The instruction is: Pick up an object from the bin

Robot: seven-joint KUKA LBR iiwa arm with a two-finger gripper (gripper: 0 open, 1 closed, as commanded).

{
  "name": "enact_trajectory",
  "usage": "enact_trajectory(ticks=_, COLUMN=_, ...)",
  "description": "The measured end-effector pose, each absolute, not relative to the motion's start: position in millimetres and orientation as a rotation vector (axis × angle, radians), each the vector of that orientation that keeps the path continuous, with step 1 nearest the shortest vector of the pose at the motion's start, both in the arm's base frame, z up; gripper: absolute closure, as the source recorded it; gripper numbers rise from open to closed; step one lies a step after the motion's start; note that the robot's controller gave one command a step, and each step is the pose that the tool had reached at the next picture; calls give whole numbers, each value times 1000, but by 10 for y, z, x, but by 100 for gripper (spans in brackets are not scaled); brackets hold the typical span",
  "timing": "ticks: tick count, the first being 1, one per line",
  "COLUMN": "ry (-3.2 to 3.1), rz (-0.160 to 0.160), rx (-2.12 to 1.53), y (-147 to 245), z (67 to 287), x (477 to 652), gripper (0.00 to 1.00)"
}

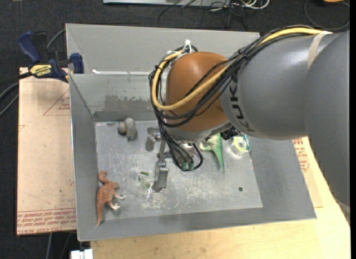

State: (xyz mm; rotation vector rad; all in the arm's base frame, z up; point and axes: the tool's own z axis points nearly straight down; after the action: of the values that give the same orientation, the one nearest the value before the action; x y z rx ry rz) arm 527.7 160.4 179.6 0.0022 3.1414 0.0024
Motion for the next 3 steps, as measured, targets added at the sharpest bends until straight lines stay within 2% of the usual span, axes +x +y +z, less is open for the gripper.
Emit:
enact_trajectory(ticks=1, ry=3141, rz=2, rx=2, y=1604, z=1796, x=5277, gripper=0)
enact_trajectory(ticks=2, ry=3131, rz=3, rx=-246, y=1672, z=1510, x=5028, gripper=0)
enact_trajectory(ticks=3, ry=3128, rz=3, rx=-320, y=1665, z=1454, x=4961, gripper=0)
